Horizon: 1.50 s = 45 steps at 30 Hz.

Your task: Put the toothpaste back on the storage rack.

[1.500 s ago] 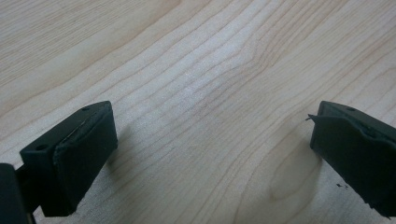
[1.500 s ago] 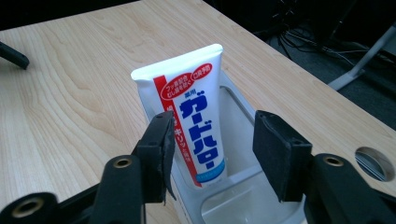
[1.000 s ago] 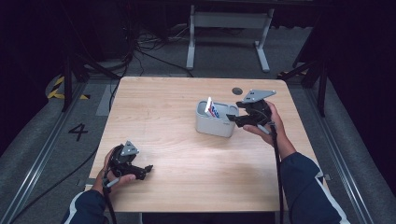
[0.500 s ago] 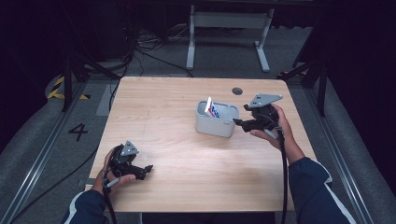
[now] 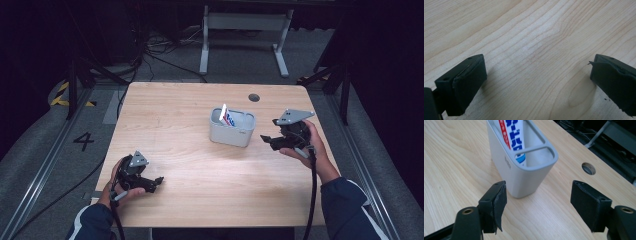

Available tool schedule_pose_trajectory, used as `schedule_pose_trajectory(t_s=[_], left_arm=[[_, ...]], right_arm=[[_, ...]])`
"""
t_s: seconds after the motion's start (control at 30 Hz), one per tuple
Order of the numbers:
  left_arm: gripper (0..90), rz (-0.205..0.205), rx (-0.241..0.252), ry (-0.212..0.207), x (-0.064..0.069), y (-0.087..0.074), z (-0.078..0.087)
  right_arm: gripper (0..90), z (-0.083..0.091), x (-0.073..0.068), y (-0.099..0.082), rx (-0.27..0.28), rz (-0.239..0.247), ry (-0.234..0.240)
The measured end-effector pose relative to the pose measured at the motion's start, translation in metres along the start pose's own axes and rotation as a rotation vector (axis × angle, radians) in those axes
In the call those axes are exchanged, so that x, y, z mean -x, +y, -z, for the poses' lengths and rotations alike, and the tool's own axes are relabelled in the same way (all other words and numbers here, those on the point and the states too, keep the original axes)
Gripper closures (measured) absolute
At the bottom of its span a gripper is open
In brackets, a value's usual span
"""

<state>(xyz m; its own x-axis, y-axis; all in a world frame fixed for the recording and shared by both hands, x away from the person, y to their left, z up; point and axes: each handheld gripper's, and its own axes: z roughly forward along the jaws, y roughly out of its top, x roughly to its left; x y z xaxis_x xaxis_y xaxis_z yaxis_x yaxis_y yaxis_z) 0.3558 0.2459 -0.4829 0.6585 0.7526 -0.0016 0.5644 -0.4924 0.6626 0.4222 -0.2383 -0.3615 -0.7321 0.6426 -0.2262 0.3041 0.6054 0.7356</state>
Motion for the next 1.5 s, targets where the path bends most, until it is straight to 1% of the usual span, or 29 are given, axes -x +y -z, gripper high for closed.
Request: schedule_pose_trajectory(t_s=[0.17, 0.37, 0.53, 0.63, 0.8, 0.97, 1.1, 1.13, 1.17, 1.2, 1.23, 1.27, 1.3, 1.33, 1.37, 1.4, 1.43, 1.47, 1.5], left_arm=[[1.0, 0.0, 0.0, 0.0, 0.0, 0.0, 0.0], [1.0, 0.002, -0.001, -0.001, 0.0, 0.0, 0.0], [1.0, 0.009, -0.001, -0.001, 0.001, 0.0, 0.0], [1.0, 0.011, -0.001, -0.002, 0.001, 0.0, 0.0], [1.0, 0.009, -0.002, 0.001, 0.001, 0.0, 0.0], [1.0, 0.008, -0.002, 0.0, 0.001, 0.0, 0.0], [1.0, 0.008, 0.0, -0.002, 0.001, 0.0, 0.0], [1.0, 0.008, -0.001, -0.001, 0.001, 0.0, 0.0], [1.0, 0.008, -0.002, 0.0, 0.001, 0.0, 0.0], [1.0, 0.008, -0.002, 0.0, 0.001, 0.0, 0.0], [1.0, 0.009, -0.002, 0.0, 0.001, 0.0, 0.0], [1.0, 0.009, -0.002, -0.001, 0.001, 0.0, 0.0], [1.0, 0.008, -0.002, -0.001, 0.001, 0.0, 0.0], [1.0, 0.008, -0.001, -0.001, 0.001, 0.0, 0.0], [1.0, 0.01, -0.002, 0.0, 0.001, 0.0, 0.0], [0.9, 0.012, -0.002, 0.003, 0.001, 0.0, 0.0], [0.9, 0.013, -0.002, 0.003, 0.001, 0.0, 0.0], [0.9, 0.013, -0.002, 0.003, 0.001, 0.0, 0.0], [0.9, 0.013, -0.002, 0.003, 0.001, 0.0, 0.0]], right_arm=[[29.5, 0.002, -0.002, -0.016, -0.03, 0.003, -0.007], [29.1, 0.004, -0.001, -0.036, -0.045, -0.01, -0.011], [28.7, 0.006, 0.0, -0.055, -0.056, -0.033, 0.001], [28.1, 0.007, -0.001, -0.068, -0.065, -0.044, 0.0], [26.8, 0.011, -0.002, -0.089, -0.063, -0.071, 0.007], [24.8, 0.015, -0.005, -0.113, -0.051, -0.107, 0.022], [21.8, 0.016, -0.008, -0.134, -0.072, -0.127, 0.014], [20.9, 0.017, -0.008, -0.138, -0.076, -0.137, 0.011], [20.5, 0.017, -0.008, -0.144, -0.075, -0.159, 0.013], [20.4, 0.018, -0.008, -0.151, -0.078, -0.179, 0.023], [19.7, 0.019, -0.008, -0.156, -0.089, -0.184, 0.025], [19.2, 0.02, -0.009, -0.162, -0.09, -0.195, 0.016], [19.3, 0.022, -0.008, -0.166, -0.088, -0.208, 0.012], [19.3, 0.024, -0.008, -0.173, -0.078, -0.242, 0.018], [19.3, 0.024, -0.007, -0.178, -0.074, -0.265, 0.024], [18.1, 0.025, -0.007, -0.183, -0.078, -0.275, 0.019], [18.3, 0.026, -0.007, -0.188, -0.062, -0.292, 0.021], [18.8, 0.029, -0.006, -0.191, -0.054, -0.314, 0.01], [19.0, 0.03, -0.006, -0.193, -0.055, -0.32, -0.004]])
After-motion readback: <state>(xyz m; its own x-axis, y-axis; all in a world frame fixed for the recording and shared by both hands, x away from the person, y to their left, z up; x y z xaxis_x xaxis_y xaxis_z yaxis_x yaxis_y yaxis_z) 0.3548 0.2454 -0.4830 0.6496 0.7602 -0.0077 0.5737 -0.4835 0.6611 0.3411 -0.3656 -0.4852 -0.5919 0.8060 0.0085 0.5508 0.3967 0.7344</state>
